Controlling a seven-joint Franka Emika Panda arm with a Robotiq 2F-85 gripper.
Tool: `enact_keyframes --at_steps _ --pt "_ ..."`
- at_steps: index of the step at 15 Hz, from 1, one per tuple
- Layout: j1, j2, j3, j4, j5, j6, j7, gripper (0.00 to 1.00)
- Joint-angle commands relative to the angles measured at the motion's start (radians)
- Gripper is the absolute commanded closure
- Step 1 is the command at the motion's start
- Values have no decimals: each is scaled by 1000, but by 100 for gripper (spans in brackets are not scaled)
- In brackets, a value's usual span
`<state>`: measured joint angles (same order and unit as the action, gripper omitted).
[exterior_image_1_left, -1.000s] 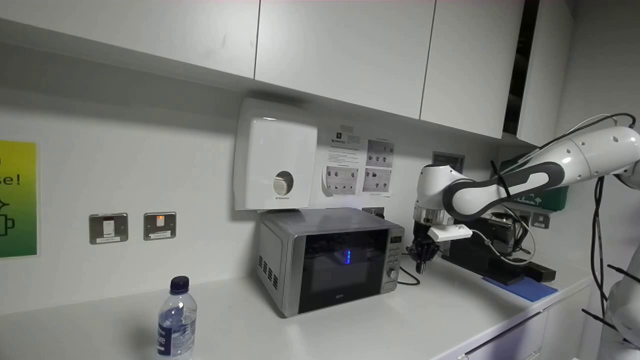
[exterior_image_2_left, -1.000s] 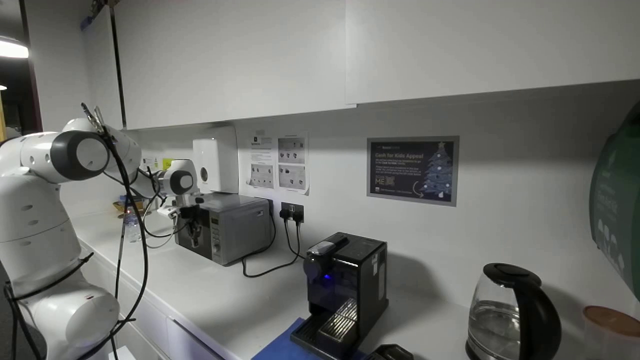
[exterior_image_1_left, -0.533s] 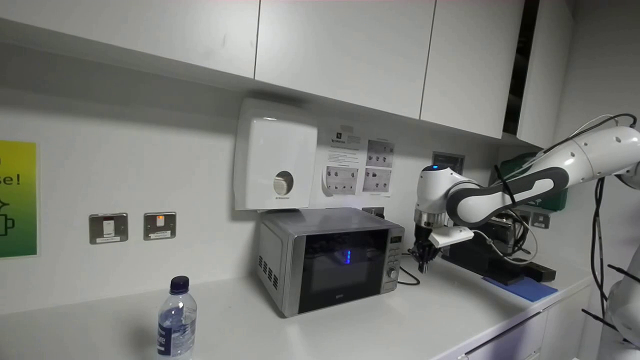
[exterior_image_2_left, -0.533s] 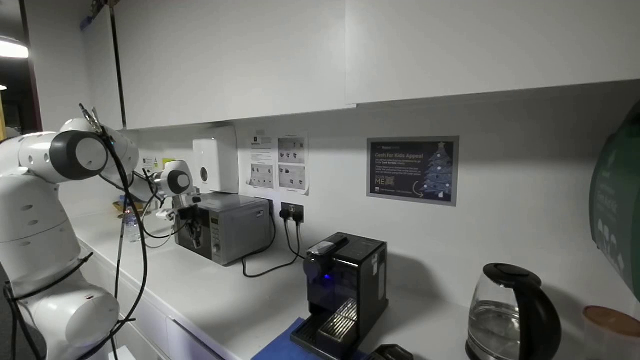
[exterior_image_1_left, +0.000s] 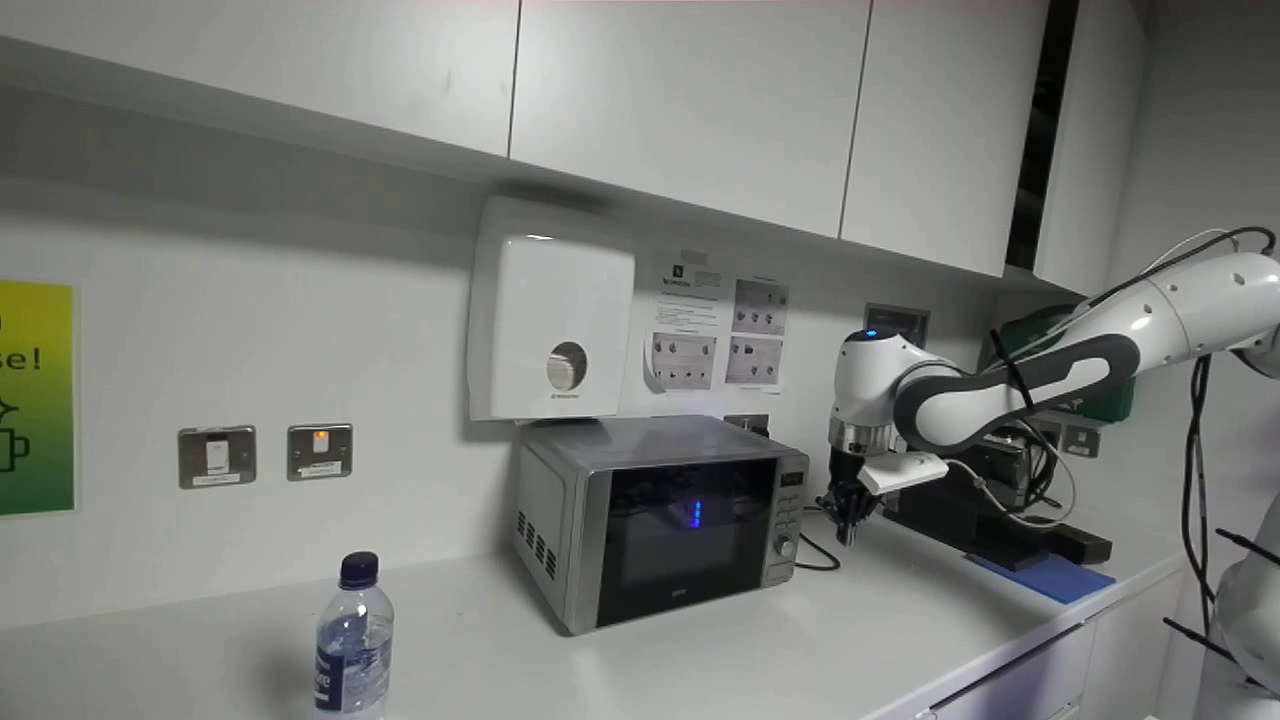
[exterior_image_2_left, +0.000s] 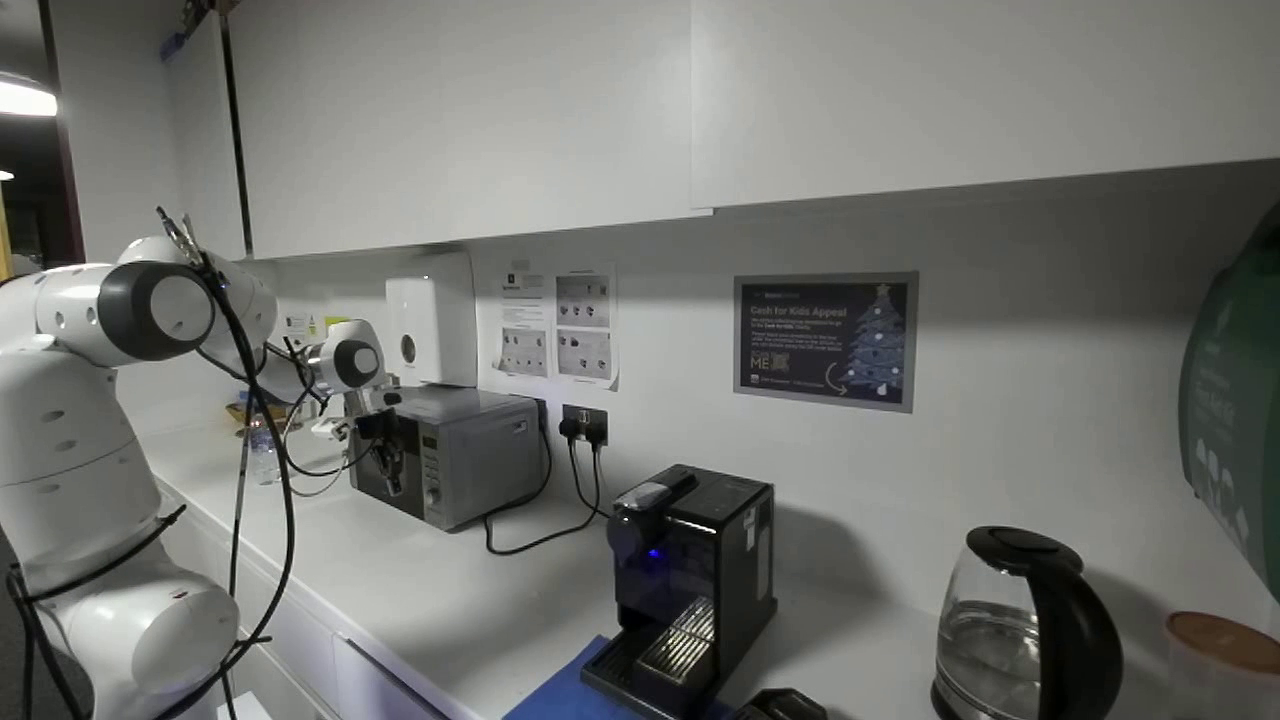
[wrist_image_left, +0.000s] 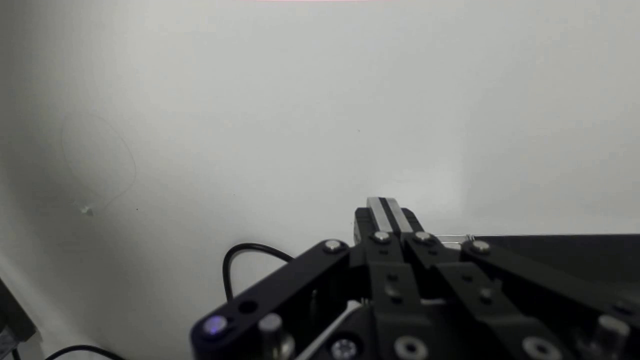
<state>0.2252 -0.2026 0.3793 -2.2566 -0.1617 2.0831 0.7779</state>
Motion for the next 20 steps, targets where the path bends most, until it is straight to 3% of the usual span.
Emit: enact_keyframes --at_steps 1,12,20 --pt "7 1 -6 2 -1 -2 1 99" --pt "-4 -16 -4 -38 -101 68 58 100" --pt "-6 -18 -4 -86 -187 199 99 100"
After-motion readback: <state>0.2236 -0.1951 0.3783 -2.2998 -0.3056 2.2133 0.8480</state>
